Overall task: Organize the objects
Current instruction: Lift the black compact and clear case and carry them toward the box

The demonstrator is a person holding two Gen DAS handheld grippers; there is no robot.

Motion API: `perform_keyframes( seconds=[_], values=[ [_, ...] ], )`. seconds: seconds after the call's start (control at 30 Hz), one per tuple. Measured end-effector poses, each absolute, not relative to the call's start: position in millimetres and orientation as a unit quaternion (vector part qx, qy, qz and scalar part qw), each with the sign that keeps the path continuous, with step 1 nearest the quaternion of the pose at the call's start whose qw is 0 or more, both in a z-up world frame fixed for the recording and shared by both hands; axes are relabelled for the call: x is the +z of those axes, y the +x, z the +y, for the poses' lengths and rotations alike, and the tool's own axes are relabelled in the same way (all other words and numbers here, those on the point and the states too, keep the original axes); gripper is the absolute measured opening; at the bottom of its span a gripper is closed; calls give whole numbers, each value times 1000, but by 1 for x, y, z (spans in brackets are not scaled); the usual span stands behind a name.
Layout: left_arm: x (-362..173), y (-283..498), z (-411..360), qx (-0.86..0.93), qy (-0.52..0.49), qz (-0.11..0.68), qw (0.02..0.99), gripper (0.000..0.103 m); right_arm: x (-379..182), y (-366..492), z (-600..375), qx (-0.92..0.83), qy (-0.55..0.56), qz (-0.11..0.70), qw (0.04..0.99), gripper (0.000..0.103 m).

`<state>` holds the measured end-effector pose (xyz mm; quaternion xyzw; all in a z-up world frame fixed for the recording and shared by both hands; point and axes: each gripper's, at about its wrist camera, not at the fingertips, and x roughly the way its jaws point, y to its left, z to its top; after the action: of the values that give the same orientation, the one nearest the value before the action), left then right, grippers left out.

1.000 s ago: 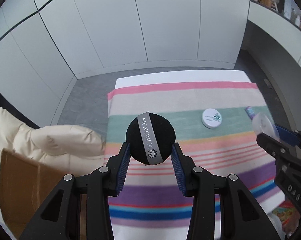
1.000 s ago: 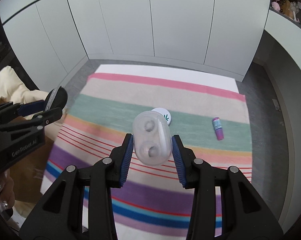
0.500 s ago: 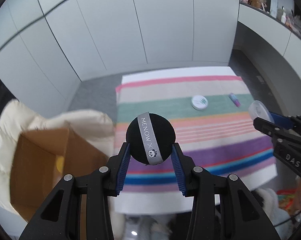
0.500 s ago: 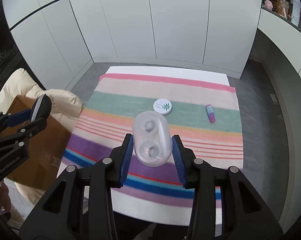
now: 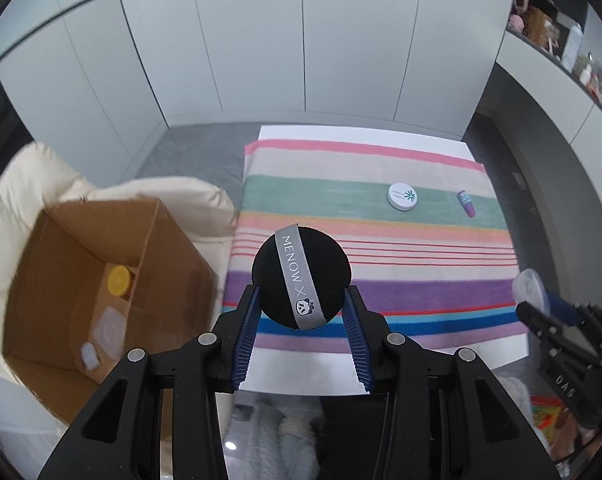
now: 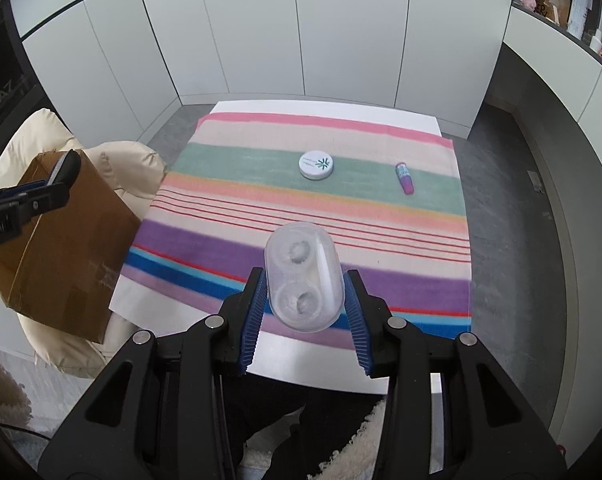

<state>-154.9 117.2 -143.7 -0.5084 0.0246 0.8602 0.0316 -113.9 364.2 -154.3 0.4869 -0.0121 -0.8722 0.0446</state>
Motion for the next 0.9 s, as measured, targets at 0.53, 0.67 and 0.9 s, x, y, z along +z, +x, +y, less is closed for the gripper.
perform_keyframes(
  seconds=[0.53, 0.67, 0.9],
  values=[
    [-136, -142, 39, 874, -483, 23, -50, 43, -138, -131, 304, -874, 479, 23, 81, 41],
    [-137, -135, 1, 872, -483, 4, -78, 43, -137, -134, 264, -871, 476, 39, 117, 41],
    [-140, -115, -63, 868, -476, -21, -142, 43, -132, -136, 178, -864, 461, 77, 187, 41]
  ],
)
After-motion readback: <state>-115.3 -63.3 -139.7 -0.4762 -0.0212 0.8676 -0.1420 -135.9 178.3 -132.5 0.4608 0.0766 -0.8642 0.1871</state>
